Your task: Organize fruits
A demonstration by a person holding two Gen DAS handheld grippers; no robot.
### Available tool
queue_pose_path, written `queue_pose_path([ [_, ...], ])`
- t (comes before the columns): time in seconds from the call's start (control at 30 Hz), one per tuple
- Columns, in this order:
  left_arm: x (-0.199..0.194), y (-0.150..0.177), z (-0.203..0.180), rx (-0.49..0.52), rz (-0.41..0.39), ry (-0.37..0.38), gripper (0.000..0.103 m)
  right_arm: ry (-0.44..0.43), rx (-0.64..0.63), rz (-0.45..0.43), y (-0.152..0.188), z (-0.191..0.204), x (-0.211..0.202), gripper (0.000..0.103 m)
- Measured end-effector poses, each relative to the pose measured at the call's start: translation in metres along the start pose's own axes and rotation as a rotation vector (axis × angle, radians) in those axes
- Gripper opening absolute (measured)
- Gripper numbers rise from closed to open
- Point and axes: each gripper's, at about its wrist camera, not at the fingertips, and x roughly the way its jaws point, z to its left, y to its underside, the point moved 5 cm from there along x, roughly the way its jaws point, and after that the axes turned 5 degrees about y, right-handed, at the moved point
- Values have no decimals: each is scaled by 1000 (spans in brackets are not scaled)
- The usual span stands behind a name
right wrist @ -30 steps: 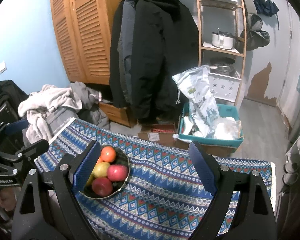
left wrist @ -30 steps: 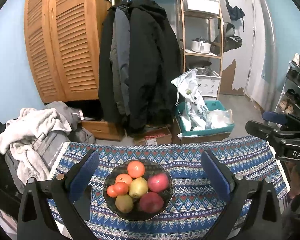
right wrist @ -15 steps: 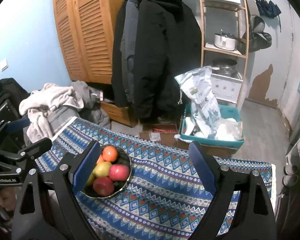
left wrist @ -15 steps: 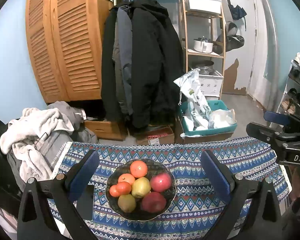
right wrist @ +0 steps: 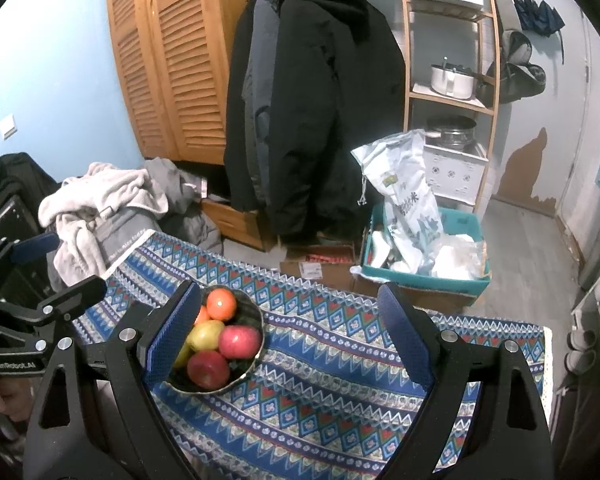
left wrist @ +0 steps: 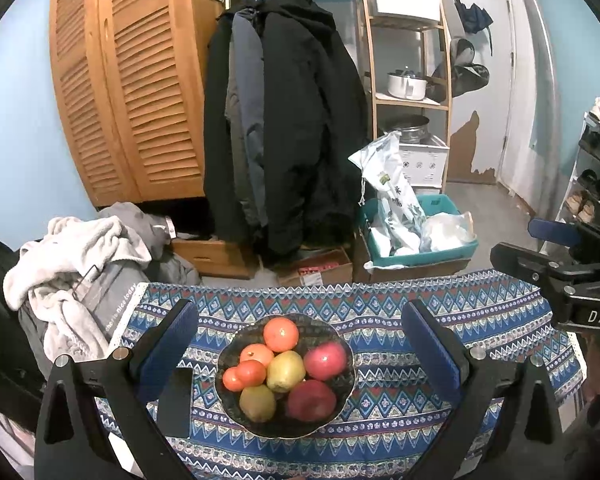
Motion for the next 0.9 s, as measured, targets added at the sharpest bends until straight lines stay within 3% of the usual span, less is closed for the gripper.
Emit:
queue_pose_path([
  [0.9,1,2,1,-14,14,14,102,-8,-10,13,6,6,2,89],
])
